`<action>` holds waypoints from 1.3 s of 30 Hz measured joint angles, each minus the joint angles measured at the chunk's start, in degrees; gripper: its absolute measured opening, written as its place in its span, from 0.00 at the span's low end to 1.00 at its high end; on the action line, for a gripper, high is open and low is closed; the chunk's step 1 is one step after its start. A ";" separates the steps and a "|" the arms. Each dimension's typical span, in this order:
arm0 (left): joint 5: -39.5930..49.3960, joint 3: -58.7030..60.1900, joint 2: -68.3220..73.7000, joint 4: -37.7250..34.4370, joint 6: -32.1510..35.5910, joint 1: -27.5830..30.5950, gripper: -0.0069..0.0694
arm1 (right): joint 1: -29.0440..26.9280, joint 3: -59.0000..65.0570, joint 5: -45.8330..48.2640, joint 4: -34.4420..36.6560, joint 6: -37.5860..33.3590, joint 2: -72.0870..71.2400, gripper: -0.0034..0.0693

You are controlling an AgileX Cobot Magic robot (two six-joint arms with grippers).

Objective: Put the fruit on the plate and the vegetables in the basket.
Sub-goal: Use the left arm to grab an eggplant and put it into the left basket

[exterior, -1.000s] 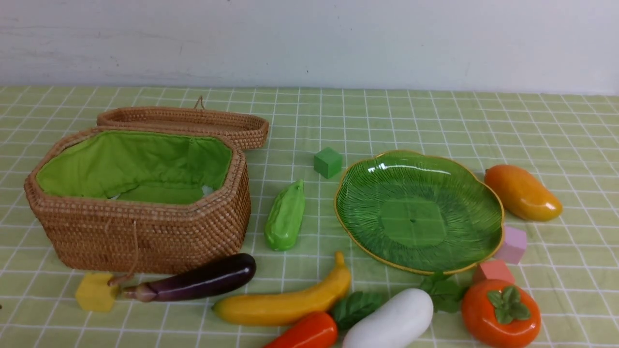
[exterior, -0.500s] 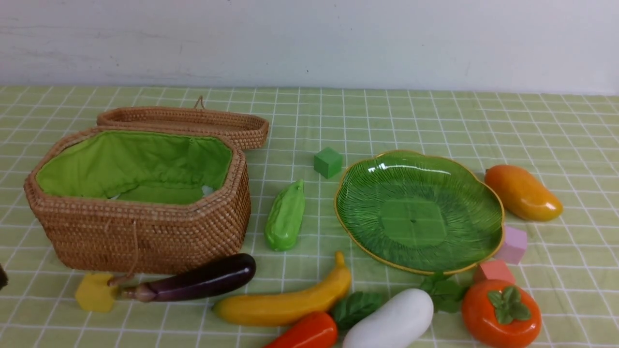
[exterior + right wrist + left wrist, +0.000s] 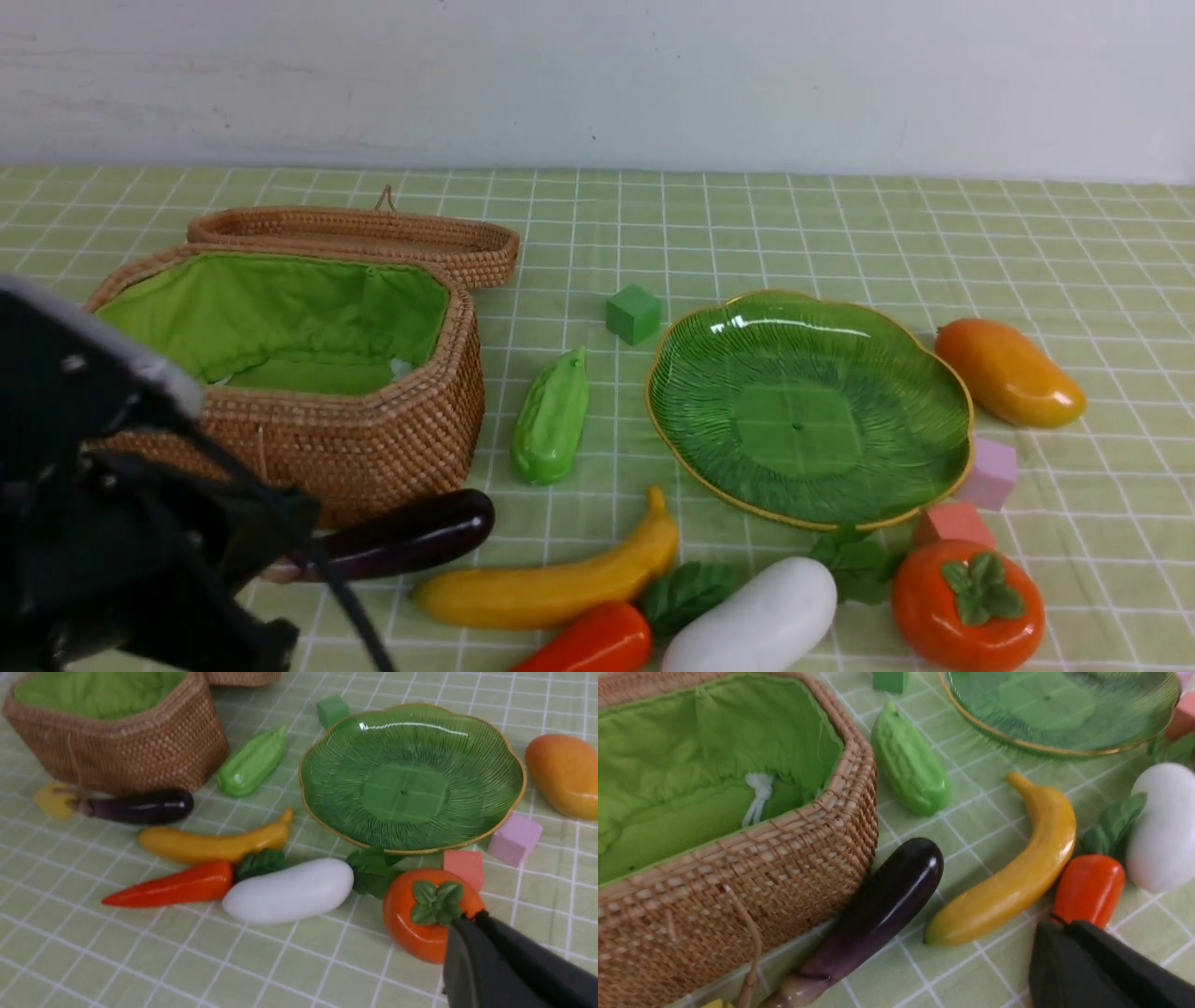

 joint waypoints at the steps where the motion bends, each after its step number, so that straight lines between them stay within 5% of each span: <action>1: 1.59 -1.75 3.51 0.76 0.09 -0.05 0.07 | 0.00 -1.05 1.40 0.00 -1.46 0.51 0.02; 9: 13.37 -11.71 20.81 10.08 0.35 -0.05 0.17 | 0.00 -2.92 2.76 0.15 -6.46 1.12 0.03; 16: 9.49 -12.96 31.25 20.19 0.35 -0.05 0.60 | 0.00 -2.92 2.71 -0.37 -6.83 1.21 0.04; 21: 5.90 -13.01 36.59 27.17 0.35 -0.05 0.73 | 0.00 -2.92 2.71 -0.52 -6.94 1.21 0.04; 28: 0.42 -13.01 40.93 36.29 0.35 -0.05 0.74 | 0.00 -2.92 2.67 -0.52 -6.94 1.23 0.05; 39: -1.43 -13.21 44.49 39.32 0.29 -0.05 0.69 | 0.00 -2.92 2.41 -0.52 -6.94 1.23 0.05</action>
